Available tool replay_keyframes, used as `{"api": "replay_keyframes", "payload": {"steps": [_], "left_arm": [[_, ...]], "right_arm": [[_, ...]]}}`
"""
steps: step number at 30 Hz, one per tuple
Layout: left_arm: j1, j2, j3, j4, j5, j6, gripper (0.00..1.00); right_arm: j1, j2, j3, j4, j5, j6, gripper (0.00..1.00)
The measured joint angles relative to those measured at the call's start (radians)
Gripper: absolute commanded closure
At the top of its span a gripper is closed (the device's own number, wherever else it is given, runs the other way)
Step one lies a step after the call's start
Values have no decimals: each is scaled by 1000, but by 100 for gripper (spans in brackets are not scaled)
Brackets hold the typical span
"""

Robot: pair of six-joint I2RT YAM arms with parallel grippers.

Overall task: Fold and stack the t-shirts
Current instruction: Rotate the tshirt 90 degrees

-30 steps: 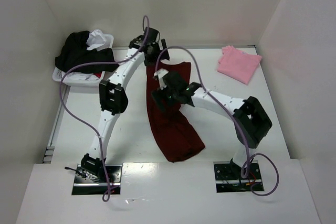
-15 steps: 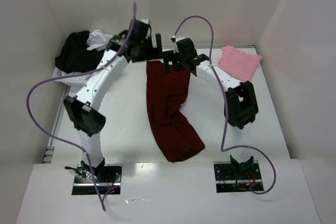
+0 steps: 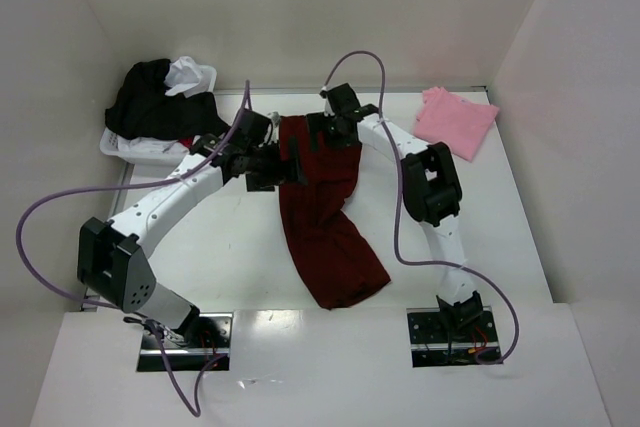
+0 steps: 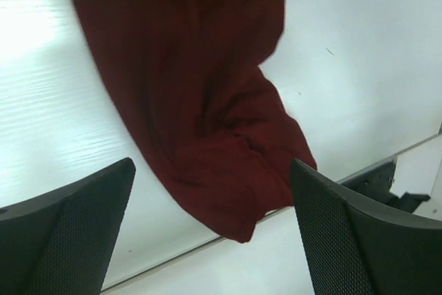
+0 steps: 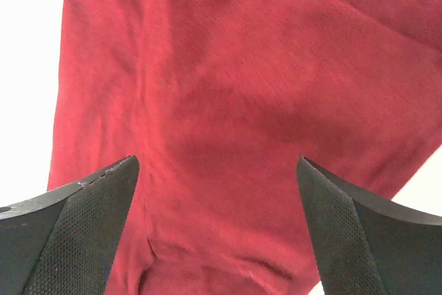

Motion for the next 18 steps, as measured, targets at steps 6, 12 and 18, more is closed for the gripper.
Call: {"api": "replay_keyframes", "payload": {"steps": [6,12,18], "left_arm": [[-114,67,2,41,37,14,0],[-238,166,-6,45,28,22,0],[-265,209,-48,38,7,22,0]], "right_arm": [[47,139,189,-65,29,-24,0],[72,283,429,-176,126,-21,0],[58,378,597,-261,204,-2,0]]}}
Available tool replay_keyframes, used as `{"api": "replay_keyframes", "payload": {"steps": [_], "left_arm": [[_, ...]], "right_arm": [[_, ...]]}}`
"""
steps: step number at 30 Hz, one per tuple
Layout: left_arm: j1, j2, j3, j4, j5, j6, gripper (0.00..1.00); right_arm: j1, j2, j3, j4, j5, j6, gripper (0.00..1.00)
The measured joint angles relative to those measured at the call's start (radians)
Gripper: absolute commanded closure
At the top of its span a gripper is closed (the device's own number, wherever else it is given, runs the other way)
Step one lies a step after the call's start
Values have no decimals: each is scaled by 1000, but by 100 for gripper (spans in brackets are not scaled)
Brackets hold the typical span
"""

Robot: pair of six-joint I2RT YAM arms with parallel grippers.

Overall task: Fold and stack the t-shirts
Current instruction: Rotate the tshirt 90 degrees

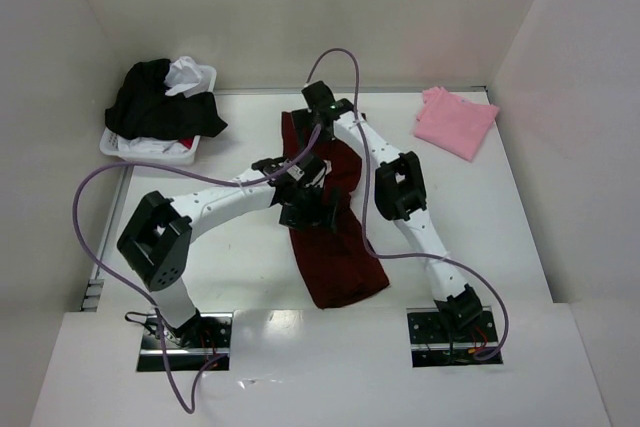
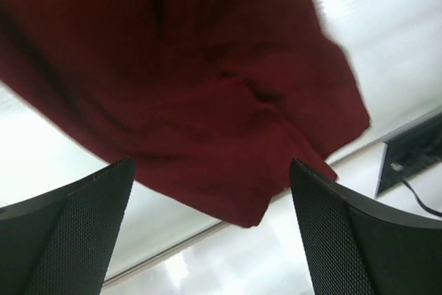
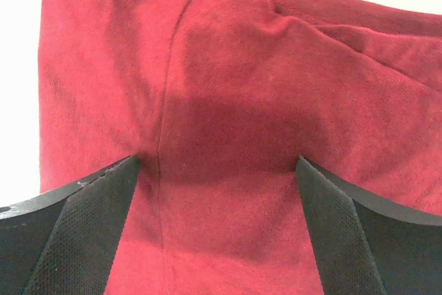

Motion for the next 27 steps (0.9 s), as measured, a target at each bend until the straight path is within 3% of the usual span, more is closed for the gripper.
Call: {"api": "replay_keyframes", "payload": {"steps": [4,13,27], "left_arm": [[0,49,-11,4,-11,-1,0],[-20,146,-7,5,-10,2,0],[-46,167,-32,11,-6,-44,0]], "right_arm": [[-43,70,125,-27,21,14,0],[-160,81,146,-32,13,19,0],[-159,49,160,-34,-83,29,0]]}}
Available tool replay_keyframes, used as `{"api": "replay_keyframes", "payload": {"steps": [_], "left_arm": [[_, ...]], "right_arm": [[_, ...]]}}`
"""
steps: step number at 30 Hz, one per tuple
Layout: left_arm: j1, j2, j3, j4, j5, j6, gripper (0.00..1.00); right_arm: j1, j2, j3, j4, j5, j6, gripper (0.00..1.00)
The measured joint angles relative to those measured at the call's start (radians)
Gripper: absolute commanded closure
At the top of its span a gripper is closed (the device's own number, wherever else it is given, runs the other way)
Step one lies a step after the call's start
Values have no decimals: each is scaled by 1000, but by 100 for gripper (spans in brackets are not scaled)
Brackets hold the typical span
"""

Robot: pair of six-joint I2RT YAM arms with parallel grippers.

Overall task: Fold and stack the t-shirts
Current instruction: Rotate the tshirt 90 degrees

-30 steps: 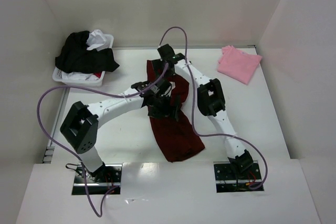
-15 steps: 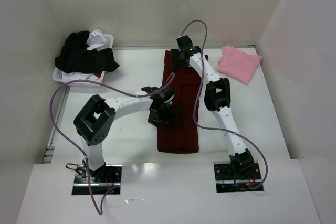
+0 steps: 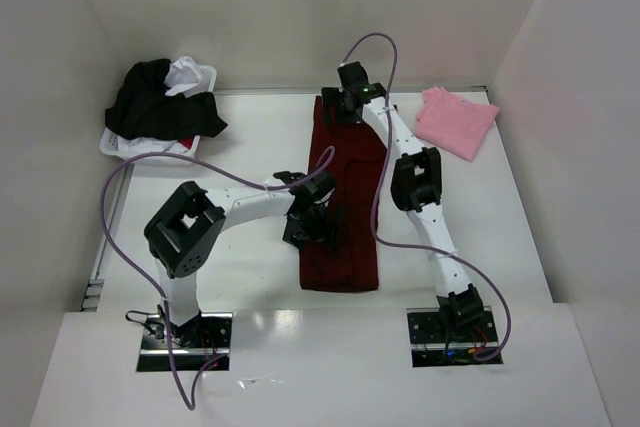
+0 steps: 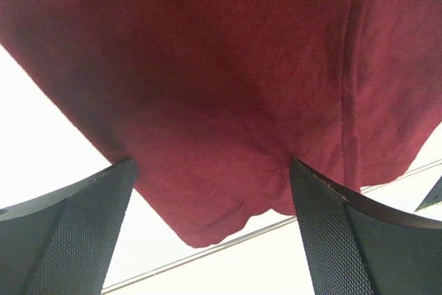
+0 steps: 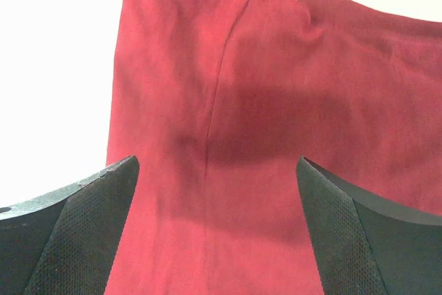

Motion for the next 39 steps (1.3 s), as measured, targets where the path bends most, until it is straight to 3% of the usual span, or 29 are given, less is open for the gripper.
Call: {"api": "replay_keyframes", "payload": {"steps": [8,16,21,34,39], "left_arm": [[0,-58,-82,43,0,-12,4],[1,-100,-139,68,2,-40,4],[1,-113,-157,68,8,-60,4],[2,-135,-186,76,23,-65,4],[3,-136,-185,68,14,-65,2]], "right_arm": [[1,-258,-352,65,-14,20,0],[2,-260,-515,109,-22,21,0],[15,-229,-471,113,-23,11,0],[79,8,-51,44,-23,9,0],[84,25,-18,28,-14,10,0]]}}
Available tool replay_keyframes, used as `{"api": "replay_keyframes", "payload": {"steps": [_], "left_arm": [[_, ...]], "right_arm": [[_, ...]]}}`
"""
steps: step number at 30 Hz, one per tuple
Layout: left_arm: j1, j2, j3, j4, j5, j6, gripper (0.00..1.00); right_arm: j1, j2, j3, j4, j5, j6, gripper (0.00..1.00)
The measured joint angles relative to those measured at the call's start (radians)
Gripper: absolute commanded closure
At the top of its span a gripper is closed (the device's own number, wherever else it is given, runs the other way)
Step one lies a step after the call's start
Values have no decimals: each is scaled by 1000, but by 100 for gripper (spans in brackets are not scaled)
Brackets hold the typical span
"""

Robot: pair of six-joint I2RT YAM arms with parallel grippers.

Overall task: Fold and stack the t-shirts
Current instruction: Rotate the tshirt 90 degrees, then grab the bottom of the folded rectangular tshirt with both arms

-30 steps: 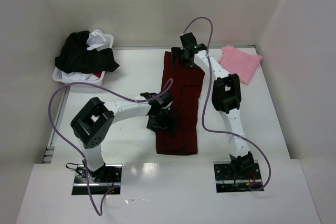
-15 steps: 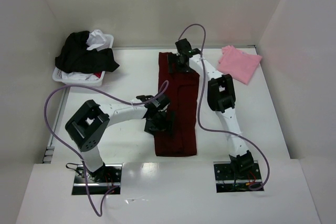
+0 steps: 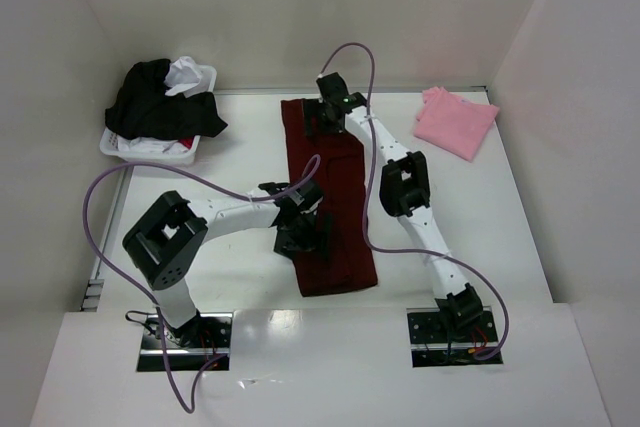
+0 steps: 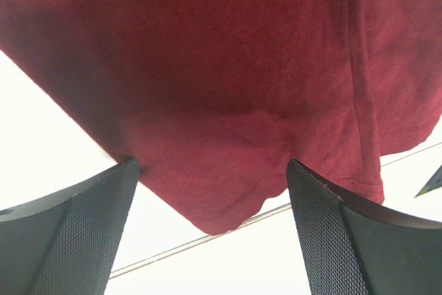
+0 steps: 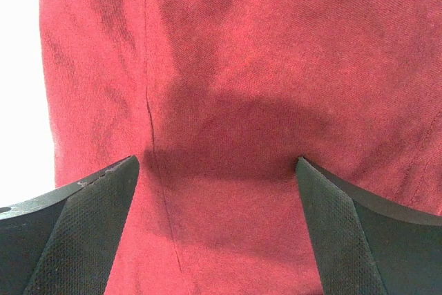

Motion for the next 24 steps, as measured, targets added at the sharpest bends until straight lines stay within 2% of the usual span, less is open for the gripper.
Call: {"api": "replay_keyframes", "payload": {"steps": [4,7,10,15,21,24], "left_arm": [[23,-15,11,-81,-43,7,1],[51,-51,53,-170,-81,10,1],[63,-125,117,-198,-102,14,1],[62,-269,122,-163,-86,11,1],[62,-349,-85,-92,-9,-42,1],[62,-359,-168,-53,33,-78,1]], "right_arm": [[-6,-18,-10,3,-21,30,0],[-25,-110,-108,22,-51,56,0],[-56,-320,-346,93,-73,68,0],[-104,-815,-825,278,-81,119,0],[-113,-1359,-1439,496,-128,265,0],[-111,-1508,-1742,510,-179,352,0]]}}
